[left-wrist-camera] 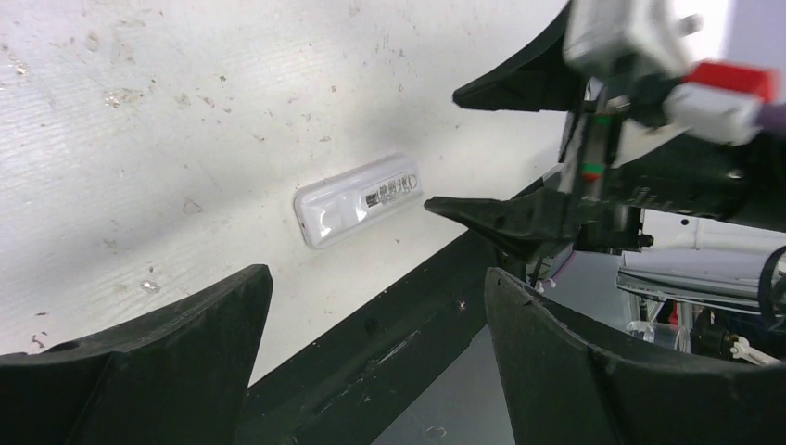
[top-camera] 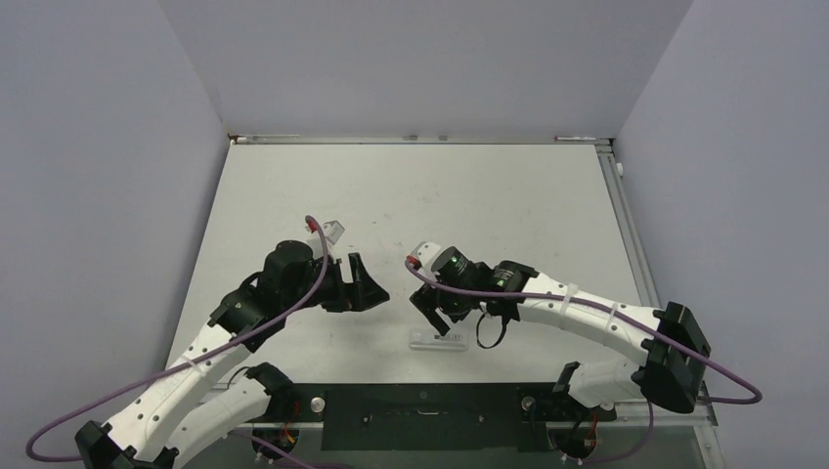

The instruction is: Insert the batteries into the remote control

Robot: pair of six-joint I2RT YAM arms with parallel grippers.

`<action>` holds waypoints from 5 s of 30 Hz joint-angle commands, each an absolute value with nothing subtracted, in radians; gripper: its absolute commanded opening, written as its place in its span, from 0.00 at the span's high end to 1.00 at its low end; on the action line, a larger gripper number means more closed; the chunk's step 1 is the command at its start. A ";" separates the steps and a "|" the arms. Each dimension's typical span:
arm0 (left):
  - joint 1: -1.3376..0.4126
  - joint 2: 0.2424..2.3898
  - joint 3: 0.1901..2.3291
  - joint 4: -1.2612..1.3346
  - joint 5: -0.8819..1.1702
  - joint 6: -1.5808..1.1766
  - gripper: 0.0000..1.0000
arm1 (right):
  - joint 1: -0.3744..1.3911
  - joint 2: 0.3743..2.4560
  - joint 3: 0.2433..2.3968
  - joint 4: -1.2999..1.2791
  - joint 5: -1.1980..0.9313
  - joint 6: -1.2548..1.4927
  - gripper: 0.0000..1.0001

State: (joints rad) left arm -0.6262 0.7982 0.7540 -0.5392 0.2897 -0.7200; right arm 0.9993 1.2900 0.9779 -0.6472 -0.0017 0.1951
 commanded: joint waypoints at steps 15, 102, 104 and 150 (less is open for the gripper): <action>-0.619 0.577 0.804 -0.638 0.196 -0.721 0.04 | 1.055 1.454 0.970 -0.685 -0.166 -0.204 0.25; -0.620 0.716 0.540 0.080 0.538 -0.979 0.04 | 0.698 1.180 0.676 0.403 -1.046 0.832 0.91; -0.620 0.723 0.532 0.115 0.540 -0.996 0.03 | 0.703 1.183 0.677 0.439 -1.045 0.861 0.91; -0.620 0.734 0.473 0.442 0.543 -1.173 0.94 | 0.783 1.160 0.640 0.579 -0.945 0.990 0.83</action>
State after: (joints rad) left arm -0.6201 0.7494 0.4698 0.3557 0.5369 -1.1477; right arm 0.7742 1.2018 0.6483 0.5224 -0.9726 1.0153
